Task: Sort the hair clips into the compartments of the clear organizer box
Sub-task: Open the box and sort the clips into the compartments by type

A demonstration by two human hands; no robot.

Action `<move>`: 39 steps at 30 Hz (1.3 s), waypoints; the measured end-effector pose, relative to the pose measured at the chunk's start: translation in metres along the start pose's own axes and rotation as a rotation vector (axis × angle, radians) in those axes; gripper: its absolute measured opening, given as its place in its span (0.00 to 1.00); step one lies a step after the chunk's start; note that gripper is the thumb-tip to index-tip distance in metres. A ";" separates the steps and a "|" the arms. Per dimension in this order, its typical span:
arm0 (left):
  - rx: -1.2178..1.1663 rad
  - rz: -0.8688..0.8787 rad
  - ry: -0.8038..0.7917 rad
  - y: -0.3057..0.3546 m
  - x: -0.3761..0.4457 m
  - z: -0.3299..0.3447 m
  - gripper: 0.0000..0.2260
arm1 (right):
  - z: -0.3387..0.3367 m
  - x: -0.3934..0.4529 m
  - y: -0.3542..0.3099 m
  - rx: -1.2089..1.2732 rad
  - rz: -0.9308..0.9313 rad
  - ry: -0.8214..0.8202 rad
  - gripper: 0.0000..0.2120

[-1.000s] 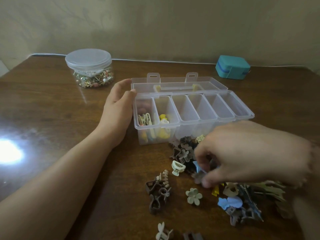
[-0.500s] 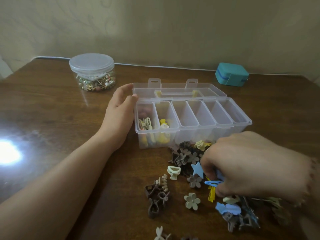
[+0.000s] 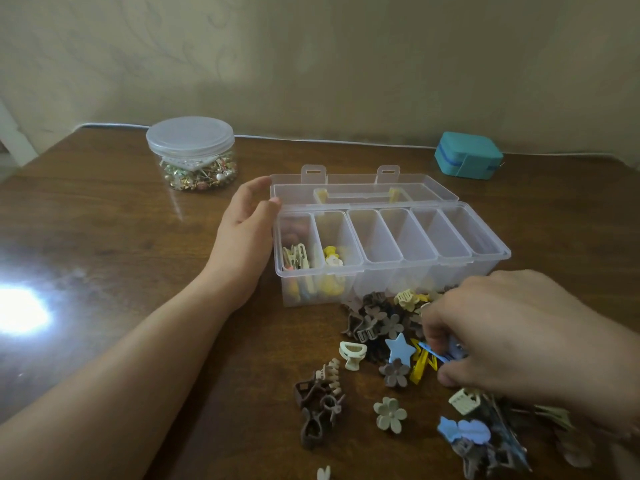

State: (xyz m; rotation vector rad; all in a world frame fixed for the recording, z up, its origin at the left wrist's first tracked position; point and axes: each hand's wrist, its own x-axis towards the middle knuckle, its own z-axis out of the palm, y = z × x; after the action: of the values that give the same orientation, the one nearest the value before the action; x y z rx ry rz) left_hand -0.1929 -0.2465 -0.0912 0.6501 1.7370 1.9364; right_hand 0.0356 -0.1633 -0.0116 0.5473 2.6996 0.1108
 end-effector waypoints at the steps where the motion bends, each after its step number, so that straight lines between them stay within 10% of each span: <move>1: 0.001 -0.001 0.001 0.000 0.000 0.000 0.16 | 0.001 0.000 0.000 -0.010 0.007 0.013 0.14; 10: -0.008 -0.017 0.000 -0.001 0.000 0.000 0.16 | 0.009 -0.001 -0.005 -0.001 -0.068 0.102 0.05; 21: -0.003 -0.013 -0.017 -0.002 0.001 -0.001 0.17 | -0.003 0.014 0.005 0.223 -0.679 0.731 0.02; 25: -0.004 -0.013 -0.019 -0.003 0.001 -0.002 0.18 | -0.018 0.049 0.006 0.016 -0.639 0.955 0.05; 36: 0.029 -0.012 -0.005 -0.002 0.001 -0.001 0.16 | -0.012 0.040 0.018 0.142 -0.475 0.904 0.04; 39: 0.032 -0.015 -0.013 -0.002 0.001 -0.002 0.17 | -0.006 0.019 0.023 0.343 -0.568 0.678 0.03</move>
State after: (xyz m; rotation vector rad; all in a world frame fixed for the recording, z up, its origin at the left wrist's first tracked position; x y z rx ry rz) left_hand -0.1948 -0.2468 -0.0931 0.6578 1.7636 1.8939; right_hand 0.0259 -0.1347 -0.0094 -0.2500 3.4415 -0.3957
